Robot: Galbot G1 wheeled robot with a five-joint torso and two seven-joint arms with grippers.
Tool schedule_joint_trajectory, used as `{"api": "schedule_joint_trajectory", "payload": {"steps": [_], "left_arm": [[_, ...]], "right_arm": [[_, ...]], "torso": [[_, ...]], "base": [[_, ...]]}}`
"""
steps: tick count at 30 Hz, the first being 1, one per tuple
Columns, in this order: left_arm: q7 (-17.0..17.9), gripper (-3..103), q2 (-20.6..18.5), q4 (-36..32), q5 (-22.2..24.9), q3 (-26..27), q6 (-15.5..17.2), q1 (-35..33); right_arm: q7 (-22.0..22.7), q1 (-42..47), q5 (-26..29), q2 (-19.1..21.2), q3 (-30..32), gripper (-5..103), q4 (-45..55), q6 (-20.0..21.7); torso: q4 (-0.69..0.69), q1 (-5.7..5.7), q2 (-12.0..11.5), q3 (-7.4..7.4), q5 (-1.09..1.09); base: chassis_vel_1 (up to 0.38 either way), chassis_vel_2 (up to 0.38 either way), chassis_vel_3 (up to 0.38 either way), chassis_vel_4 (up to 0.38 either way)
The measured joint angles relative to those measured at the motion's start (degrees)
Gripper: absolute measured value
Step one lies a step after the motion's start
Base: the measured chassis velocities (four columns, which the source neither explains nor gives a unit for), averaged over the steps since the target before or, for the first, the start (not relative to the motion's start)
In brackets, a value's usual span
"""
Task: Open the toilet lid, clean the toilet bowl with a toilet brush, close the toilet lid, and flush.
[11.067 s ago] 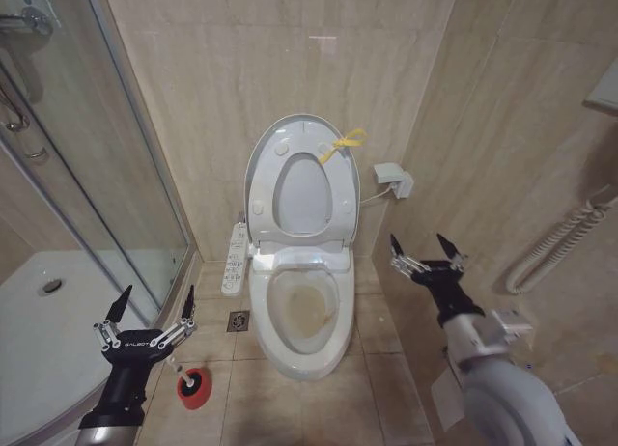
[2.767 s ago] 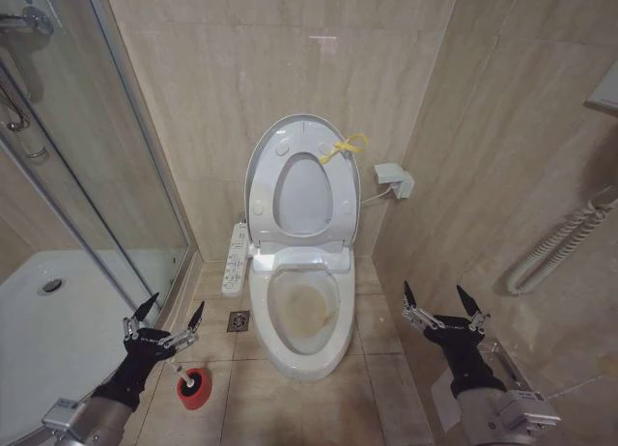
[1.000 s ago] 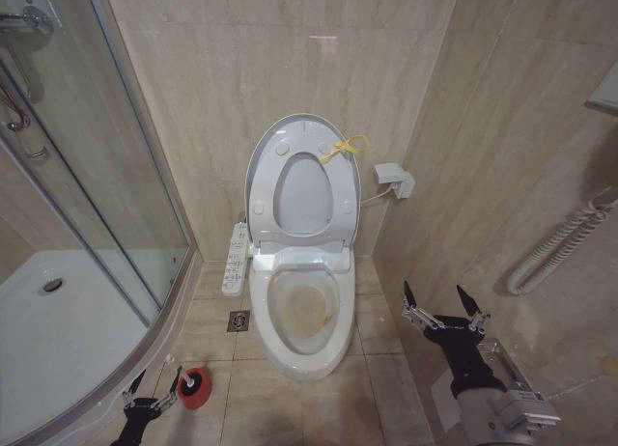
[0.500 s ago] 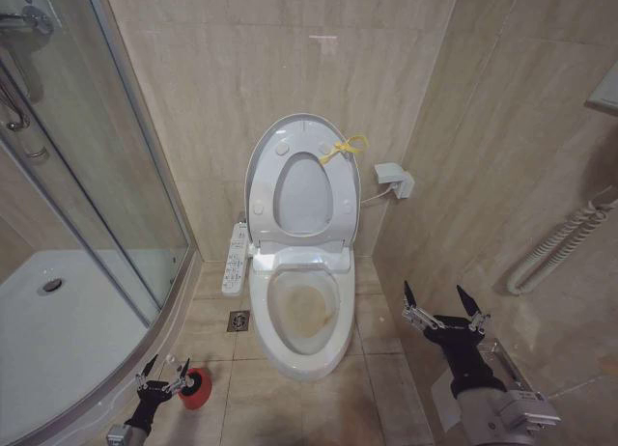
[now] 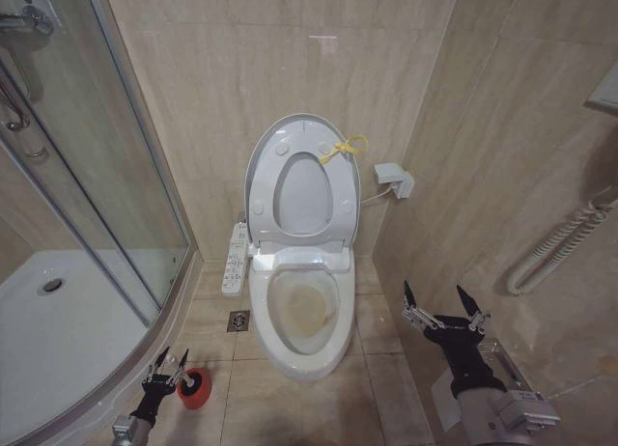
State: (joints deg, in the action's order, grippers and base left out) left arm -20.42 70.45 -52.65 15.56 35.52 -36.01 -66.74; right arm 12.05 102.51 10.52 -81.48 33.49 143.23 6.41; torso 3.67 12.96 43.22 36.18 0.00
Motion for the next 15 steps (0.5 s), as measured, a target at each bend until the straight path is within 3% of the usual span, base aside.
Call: {"api": "schedule_joint_trajectory", "payload": {"steps": [1,6,7,15], "left_arm": [[-0.22,48,0.07,-0.01,0.02,0.07,-0.05,-0.08],[-1.41,48,0.3,1.59,0.12,0.74,-1.6,0.26],[-1.54,23,0.29,1.69,0.19,0.83,-1.7,0.23],[-1.87,22,0.01,1.58,0.26,1.97,-1.76,-0.11]], "right_arm": [[0.0,0.0,0.0,0.0,0.0,100,0.0,0.0],[0.0,0.0,0.0,0.0,0.0,100,0.0,0.0],[0.0,0.0,0.0,0.0,0.0,100,0.0,0.0],[0.0,0.0,0.0,0.0,0.0,100,0.0,0.0]], "torso": [[0.0,0.0,0.0,0.0,0.0],[0.0,0.0,0.0,0.0,-0.01],[0.0,0.0,0.0,0.0,-0.01],[0.0,0.0,0.0,0.0,-0.01]], "base": [[0.0,0.0,0.0,0.0],[0.0,0.0,0.0,0.0],[0.0,0.0,0.0,0.0],[0.0,0.0,0.0,0.0]]}}
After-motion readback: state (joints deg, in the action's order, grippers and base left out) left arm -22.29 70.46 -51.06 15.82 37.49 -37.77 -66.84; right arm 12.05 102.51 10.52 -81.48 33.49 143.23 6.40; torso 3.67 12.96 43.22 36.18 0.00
